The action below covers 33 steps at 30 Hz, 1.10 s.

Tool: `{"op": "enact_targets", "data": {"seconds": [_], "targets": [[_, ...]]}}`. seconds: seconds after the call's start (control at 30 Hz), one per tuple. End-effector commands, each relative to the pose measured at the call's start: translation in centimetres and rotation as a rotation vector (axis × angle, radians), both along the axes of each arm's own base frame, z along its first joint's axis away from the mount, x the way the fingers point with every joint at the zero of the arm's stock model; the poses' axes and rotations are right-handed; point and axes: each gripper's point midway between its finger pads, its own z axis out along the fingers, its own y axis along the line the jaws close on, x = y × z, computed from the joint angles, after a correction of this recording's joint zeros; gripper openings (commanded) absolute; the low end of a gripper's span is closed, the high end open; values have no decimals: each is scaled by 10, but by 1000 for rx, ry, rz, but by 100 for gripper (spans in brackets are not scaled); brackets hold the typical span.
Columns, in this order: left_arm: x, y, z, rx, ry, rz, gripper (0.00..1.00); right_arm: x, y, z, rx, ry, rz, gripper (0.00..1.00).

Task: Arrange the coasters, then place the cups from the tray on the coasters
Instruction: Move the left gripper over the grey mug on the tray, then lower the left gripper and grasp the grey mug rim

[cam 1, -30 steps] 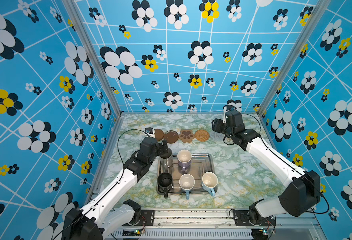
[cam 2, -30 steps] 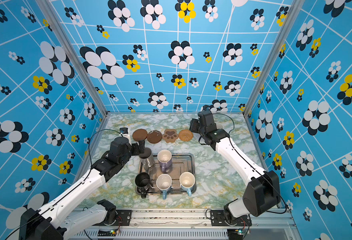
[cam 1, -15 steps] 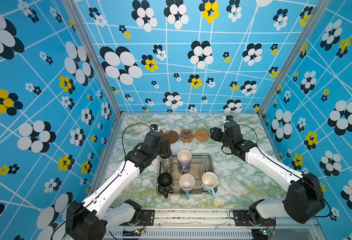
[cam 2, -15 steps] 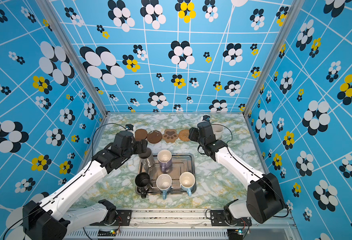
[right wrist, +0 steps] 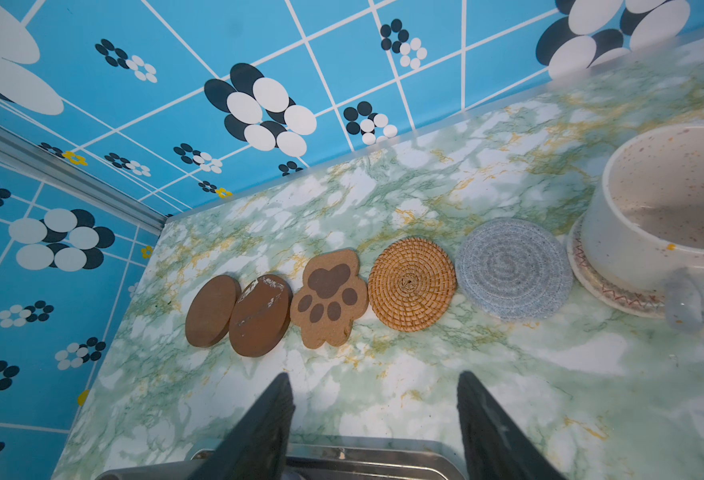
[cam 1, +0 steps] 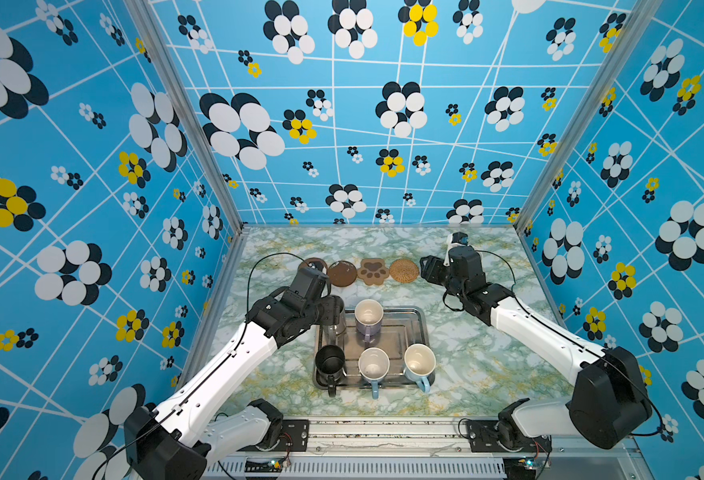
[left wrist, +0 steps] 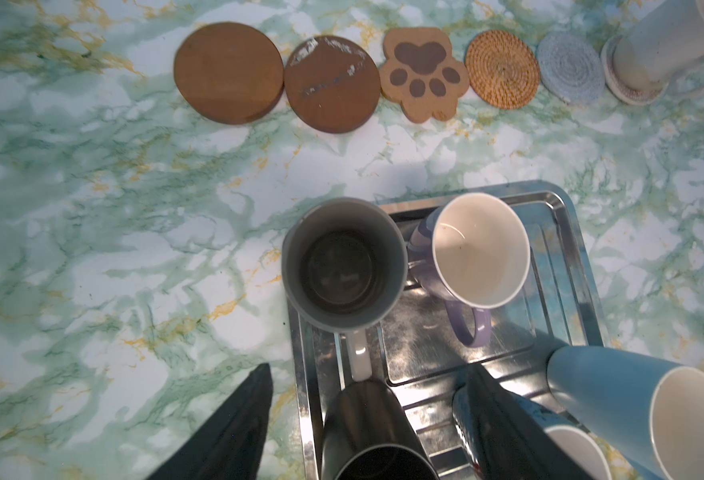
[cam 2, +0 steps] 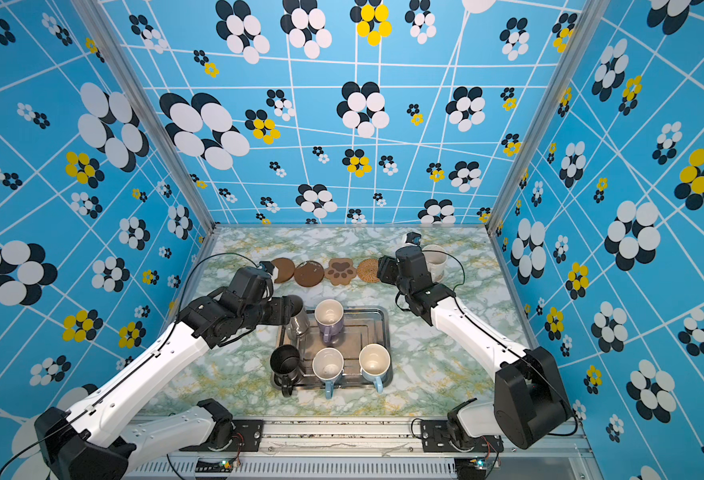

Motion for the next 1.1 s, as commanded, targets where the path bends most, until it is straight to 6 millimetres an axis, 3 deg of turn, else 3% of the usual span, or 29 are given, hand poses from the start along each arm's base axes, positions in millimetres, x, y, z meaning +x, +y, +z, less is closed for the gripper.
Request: {"op": "enact_targets", "data": {"seconds": [0.0, 0.37, 0.73, 1.07], "targets": [[-21, -3, -21, 15, 109, -17, 73, 1, -3, 5, -3, -26, -2, 65], [-27, -3, -48, 41, 165, 19, 65, 3, -3, 0, 7, -17, -1, 65], [-15, -4, -75, 93, 189, 45, 61, 6, -1, -7, 10, 7, 12, 65], [-4, -4, -91, 120, 182, 74, 50, 10, 0, -12, 11, 22, 14, 65]]}}
